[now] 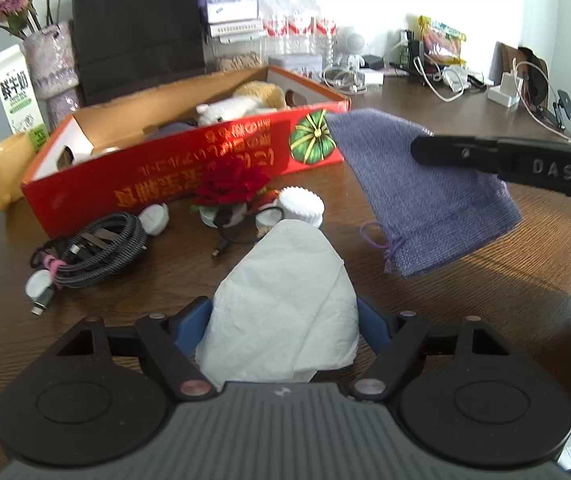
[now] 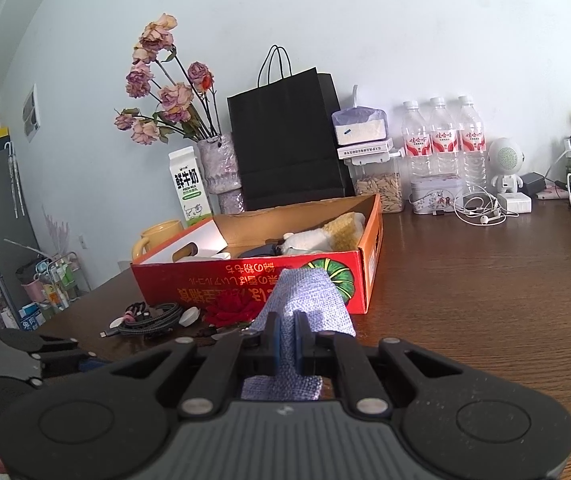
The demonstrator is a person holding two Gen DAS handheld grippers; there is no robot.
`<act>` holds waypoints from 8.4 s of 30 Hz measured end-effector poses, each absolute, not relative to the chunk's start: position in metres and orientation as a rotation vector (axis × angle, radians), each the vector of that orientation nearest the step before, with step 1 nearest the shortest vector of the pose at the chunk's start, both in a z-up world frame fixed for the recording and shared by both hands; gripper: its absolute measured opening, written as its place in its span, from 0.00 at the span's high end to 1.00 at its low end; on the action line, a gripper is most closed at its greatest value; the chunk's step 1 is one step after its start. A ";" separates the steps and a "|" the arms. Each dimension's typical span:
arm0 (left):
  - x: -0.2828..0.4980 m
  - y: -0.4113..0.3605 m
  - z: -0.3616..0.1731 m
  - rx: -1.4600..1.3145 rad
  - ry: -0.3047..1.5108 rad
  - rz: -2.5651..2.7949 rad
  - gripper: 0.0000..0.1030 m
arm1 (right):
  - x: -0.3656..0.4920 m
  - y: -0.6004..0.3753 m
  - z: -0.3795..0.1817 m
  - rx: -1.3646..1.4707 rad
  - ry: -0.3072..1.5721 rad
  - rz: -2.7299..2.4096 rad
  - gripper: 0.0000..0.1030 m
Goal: Organize objects
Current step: 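Carry the tissue and purple cloth bag over the red box, then open both tools to release the tissue and cloth bag into the box, then move both tools back toward the white bottle caps on the table, then grasp the small white cap with the left tool while the right tool grasps the ridged white cap, then carry both white caps over the red box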
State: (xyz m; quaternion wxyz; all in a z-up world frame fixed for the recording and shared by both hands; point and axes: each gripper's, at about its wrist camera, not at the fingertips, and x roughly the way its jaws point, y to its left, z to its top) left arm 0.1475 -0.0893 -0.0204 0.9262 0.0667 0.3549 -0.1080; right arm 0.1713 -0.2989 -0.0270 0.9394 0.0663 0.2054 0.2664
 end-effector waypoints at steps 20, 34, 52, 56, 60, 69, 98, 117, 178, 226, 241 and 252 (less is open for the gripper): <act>0.152 -0.054 0.047 0.036 0.503 -0.118 0.23 | 0.183 -0.262 0.016 0.097 0.334 0.580 0.94; 0.209 -0.030 0.072 -0.006 0.451 -0.085 0.23 | 0.233 -0.217 0.041 0.058 0.314 0.608 0.94; 0.331 0.017 0.052 -0.096 0.466 -0.031 0.23 | 0.353 -0.171 0.025 0.051 0.367 0.576 0.94; 0.350 0.030 0.043 -0.104 0.491 -0.009 0.23 | 0.373 -0.164 0.016 0.042 0.382 0.579 0.94; 0.357 0.034 0.039 -0.091 0.492 0.007 0.19 | 0.383 -0.161 0.009 0.032 0.403 0.574 0.93; 0.356 0.035 0.033 -0.079 0.480 0.064 0.00 | 0.382 -0.159 0.001 -0.045 0.438 0.484 0.05; 0.296 0.038 0.039 -0.087 0.450 0.063 0.00 | 0.321 -0.169 0.003 -0.070 0.406 0.477 0.00; 0.234 0.052 0.013 -0.054 0.501 0.061 0.00 | 0.250 -0.202 -0.025 -0.097 0.507 0.436 0.00; 0.191 0.095 -0.032 -0.022 0.730 0.272 0.00 | 0.223 -0.207 -0.059 -0.089 0.586 0.433 0.63; 0.164 0.060 0.028 -0.034 0.515 0.131 0.71 | 0.214 -0.202 -0.023 -0.042 0.474 0.474 0.63; 0.232 0.017 0.074 -0.036 0.391 0.047 0.71 | 0.274 -0.152 0.033 -0.075 0.335 0.509 0.63; 0.283 0.009 0.071 -0.041 0.383 0.039 0.71 | 0.317 -0.134 0.028 -0.086 0.351 0.514 0.63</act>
